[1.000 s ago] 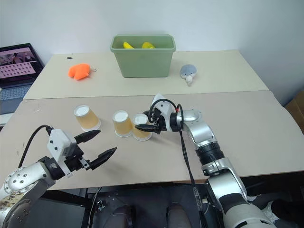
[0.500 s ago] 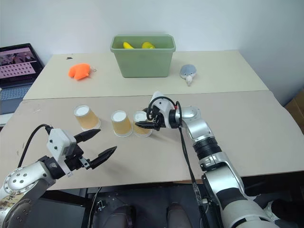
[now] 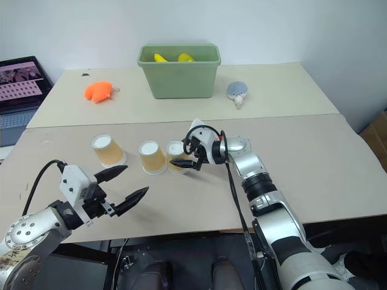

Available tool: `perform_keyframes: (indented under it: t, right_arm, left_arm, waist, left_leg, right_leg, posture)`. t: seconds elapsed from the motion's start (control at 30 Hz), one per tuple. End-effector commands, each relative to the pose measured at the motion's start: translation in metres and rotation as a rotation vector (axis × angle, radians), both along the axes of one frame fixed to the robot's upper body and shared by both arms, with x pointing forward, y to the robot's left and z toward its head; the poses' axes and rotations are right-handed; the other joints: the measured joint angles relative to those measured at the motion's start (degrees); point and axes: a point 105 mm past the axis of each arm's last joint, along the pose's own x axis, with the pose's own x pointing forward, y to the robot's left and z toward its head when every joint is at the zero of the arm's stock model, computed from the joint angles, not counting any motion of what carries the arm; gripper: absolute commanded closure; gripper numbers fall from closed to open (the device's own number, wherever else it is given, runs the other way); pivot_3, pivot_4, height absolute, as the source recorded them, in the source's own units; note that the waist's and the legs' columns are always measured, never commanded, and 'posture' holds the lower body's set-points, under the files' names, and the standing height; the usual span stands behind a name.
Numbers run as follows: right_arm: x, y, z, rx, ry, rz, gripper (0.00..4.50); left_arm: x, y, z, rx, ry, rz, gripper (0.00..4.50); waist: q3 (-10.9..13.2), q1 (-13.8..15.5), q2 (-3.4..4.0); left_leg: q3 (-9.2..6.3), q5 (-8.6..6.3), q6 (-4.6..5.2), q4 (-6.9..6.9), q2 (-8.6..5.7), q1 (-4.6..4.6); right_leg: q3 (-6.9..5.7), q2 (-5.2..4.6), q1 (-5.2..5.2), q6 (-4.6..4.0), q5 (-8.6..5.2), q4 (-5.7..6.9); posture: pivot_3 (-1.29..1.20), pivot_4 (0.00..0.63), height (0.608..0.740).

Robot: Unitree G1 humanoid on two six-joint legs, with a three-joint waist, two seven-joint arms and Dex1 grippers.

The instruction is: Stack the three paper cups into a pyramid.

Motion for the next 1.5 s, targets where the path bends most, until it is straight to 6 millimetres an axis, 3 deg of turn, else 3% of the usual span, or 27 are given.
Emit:
perform_keyframes:
  t: [0.03, 0.43, 0.6, 0.73, 0.83, 1.1, 1.3, 1.5]
  right_arm:
    - [-0.005, 0.002, 0.026, 0.042, -0.080, 0.041, 0.06]
    - [-0.023, -0.009, 0.068, 0.151, -0.113, 0.050, 0.06]
    - [-0.021, -0.017, 0.083, 0.201, -0.129, -0.028, 0.06]
    - [-0.024, -0.029, 0.083, 0.204, -0.131, -0.087, 0.06]
    - [-0.031, -0.039, 0.085, 0.211, -0.125, -0.110, 0.06]
    - [-0.061, -0.051, 0.075, 0.164, -0.092, -0.035, 0.06]
    - [-0.075, -0.046, 0.069, 0.101, -0.124, 0.041, 0.06]
    - [-0.086, -0.037, 0.061, 0.054, -0.146, 0.128, 0.06]
  left_arm:
    - [-0.004, -0.004, 0.008, 0.007, -0.036, -0.016, 0.00]
    - [-0.001, -0.003, 0.007, -0.005, -0.039, -0.006, 0.00]
    - [0.019, 0.038, 0.008, -0.061, -0.135, 0.364, 0.00]
    - [0.018, 0.059, 0.002, -0.087, -0.180, 0.575, 0.00]
    - [0.018, 0.067, -0.011, -0.075, -0.165, 0.635, 0.00]
    - [0.048, 0.082, -0.031, -0.037, -0.141, 0.636, 0.00]
    - [0.070, 0.092, -0.021, -0.009, -0.177, 0.598, 0.00]
    - [0.078, 0.094, -0.018, 0.016, -0.180, 0.552, 0.00]
  waist:
    - [0.00, 0.01, 0.00]
    - [0.00, 0.24, 0.00]
    - [0.00, 0.38, -0.01]
    - [-0.01, 0.88, -0.02]
    - [-0.01, 1.32, -0.02]
    - [-0.03, 1.79, -0.06]
    - [-0.03, 1.29, -0.06]
    - [-0.03, 1.35, -0.06]
  left_leg:
    - [0.00, 0.00, 0.00, 0.00, 0.00, -0.01]
    - [0.00, 0.00, 0.00, 0.00, 0.00, 0.00]
    - [-0.01, 0.00, 0.00, 0.00, -0.01, -0.02]
    - [-0.02, 0.00, 0.00, 0.00, -0.03, -0.05]
    - [0.00, 0.00, 0.00, 0.00, -0.06, -0.07]
    - [-0.02, 0.00, 0.00, 0.06, -0.09, -0.05]
    - [-0.03, 0.00, 0.00, 0.04, -0.05, -0.05]
    - [-0.03, 0.00, 0.00, 0.04, -0.06, -0.06]
  right_leg:
    - [0.00, 0.00, -0.01, 0.00, 0.00, 0.00]
    - [0.00, -0.01, 0.00, 0.00, 0.00, 0.00]
    - [0.00, -0.03, -0.01, 0.00, 0.00, 0.00]
    - [-0.01, -0.05, -0.01, 0.00, 0.00, -0.02]
    - [0.00, -0.08, -0.01, 0.00, 0.00, -0.04]
    - [-0.07, -0.08, 0.08, 0.00, 0.00, -0.09]
    - [-0.07, -0.04, 0.04, 0.01, 0.00, -0.09]
    - [-0.07, -0.06, 0.04, 0.01, 0.00, -0.09]
  posture:
    - [0.00, 0.150, 0.732]
    - [0.00, 0.150, 0.732]
    - [0.00, 0.150, 0.732]
    - [0.00, 0.150, 0.732]
    - [0.00, 0.150, 0.732]
    - [0.00, 0.150, 0.732]
    - [0.00, 0.150, 0.732]
    - [0.00, 0.150, 0.732]
